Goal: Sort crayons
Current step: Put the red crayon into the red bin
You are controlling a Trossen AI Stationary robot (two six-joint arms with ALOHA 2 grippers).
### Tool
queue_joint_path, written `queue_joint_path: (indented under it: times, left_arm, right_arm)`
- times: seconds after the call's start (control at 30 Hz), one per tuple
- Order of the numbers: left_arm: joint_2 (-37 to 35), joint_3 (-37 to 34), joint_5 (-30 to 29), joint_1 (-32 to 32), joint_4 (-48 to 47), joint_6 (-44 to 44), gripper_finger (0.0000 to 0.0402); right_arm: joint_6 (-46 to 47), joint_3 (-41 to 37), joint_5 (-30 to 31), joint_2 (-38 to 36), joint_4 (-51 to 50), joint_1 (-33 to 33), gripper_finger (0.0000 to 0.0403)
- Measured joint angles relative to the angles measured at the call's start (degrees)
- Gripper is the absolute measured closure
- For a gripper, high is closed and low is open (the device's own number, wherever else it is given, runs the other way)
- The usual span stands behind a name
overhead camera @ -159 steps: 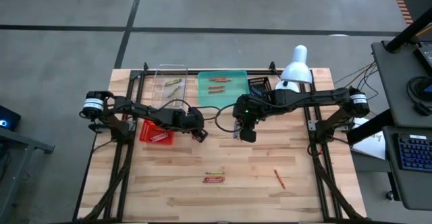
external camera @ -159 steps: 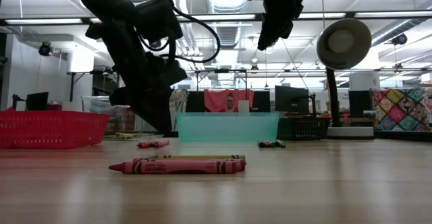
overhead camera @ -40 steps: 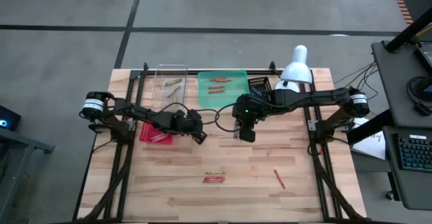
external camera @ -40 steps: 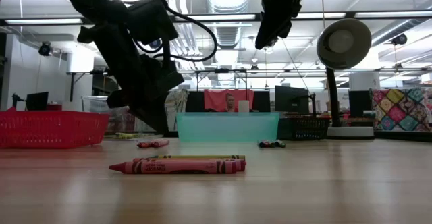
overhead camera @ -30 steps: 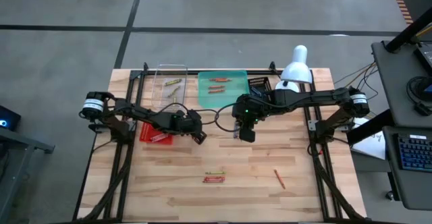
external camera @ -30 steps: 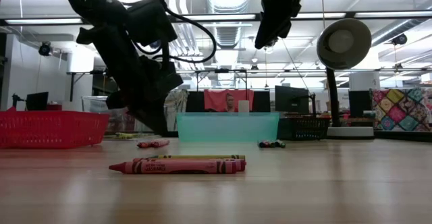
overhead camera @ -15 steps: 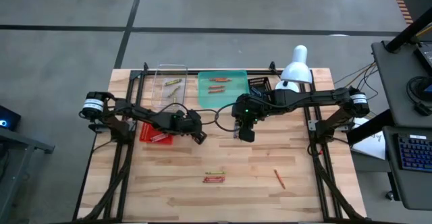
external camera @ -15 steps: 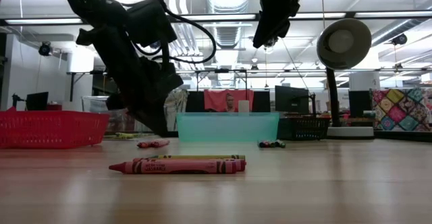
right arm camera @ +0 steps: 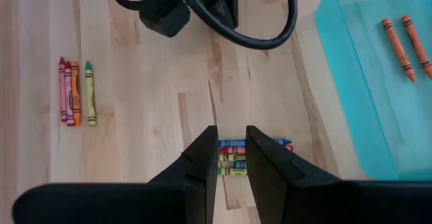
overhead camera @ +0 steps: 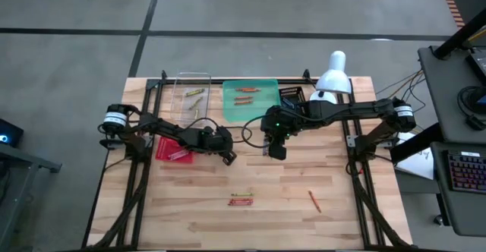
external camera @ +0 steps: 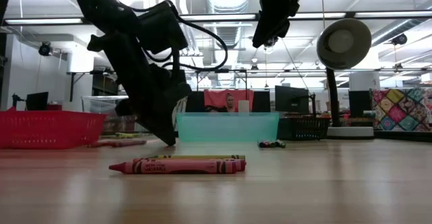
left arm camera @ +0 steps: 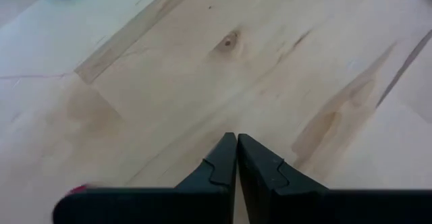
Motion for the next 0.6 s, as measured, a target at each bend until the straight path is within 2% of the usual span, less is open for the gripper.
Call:
queue_joint_path:
  times: [0.4, 0.6]
  left_arm:
    - [-0.7, 0.31, 1.51, -0.04, 0.32, 1.17, 0.0401]
    - [-3.73, 0.31, 2.19, -0.07, -2.9, 1.29, 0.0402]
  right_arm:
    - [-0.31, 0.0, 0.0, 0.0, 0.11, 0.0, 0.0337]
    - [-0.61, 0.0, 0.0, 0.0, 0.15, 0.0, 0.0337]
